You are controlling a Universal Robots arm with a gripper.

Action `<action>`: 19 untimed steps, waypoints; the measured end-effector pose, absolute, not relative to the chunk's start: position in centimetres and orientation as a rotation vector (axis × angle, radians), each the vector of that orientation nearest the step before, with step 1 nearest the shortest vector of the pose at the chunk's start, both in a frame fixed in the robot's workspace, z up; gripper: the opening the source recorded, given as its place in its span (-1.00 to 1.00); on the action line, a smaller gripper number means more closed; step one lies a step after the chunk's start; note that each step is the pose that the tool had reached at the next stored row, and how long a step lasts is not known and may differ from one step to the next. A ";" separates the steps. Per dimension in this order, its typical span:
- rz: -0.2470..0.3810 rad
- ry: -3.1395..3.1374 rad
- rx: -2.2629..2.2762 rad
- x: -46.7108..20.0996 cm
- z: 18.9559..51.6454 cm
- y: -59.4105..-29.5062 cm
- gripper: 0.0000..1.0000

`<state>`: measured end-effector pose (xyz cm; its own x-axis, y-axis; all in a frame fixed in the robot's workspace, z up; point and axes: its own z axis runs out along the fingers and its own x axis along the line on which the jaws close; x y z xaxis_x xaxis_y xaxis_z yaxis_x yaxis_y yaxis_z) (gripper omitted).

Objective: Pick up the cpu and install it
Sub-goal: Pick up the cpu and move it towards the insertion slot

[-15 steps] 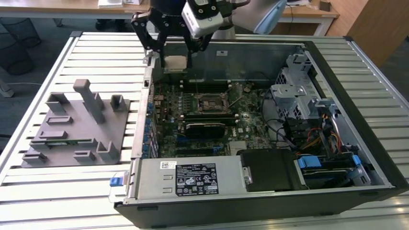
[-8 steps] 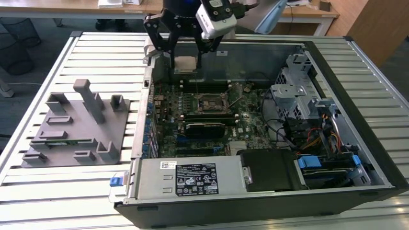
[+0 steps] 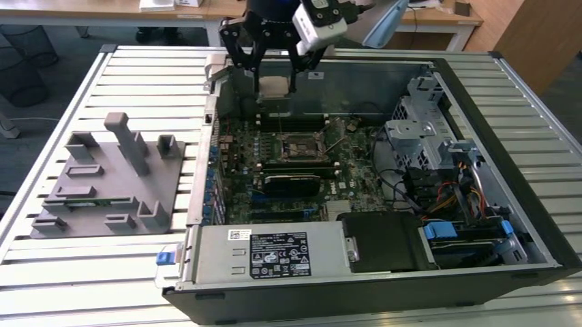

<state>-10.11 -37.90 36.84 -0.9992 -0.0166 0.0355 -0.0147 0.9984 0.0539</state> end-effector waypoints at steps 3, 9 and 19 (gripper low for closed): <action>-0.084 -3.104 0.025 -9.8 36.5 -37.5 0.08; -0.084 -3.103 0.024 -8.3 36.1 -37.5 0.08; -0.084 -3.103 0.024 -6.3 35.6 -37.5 0.08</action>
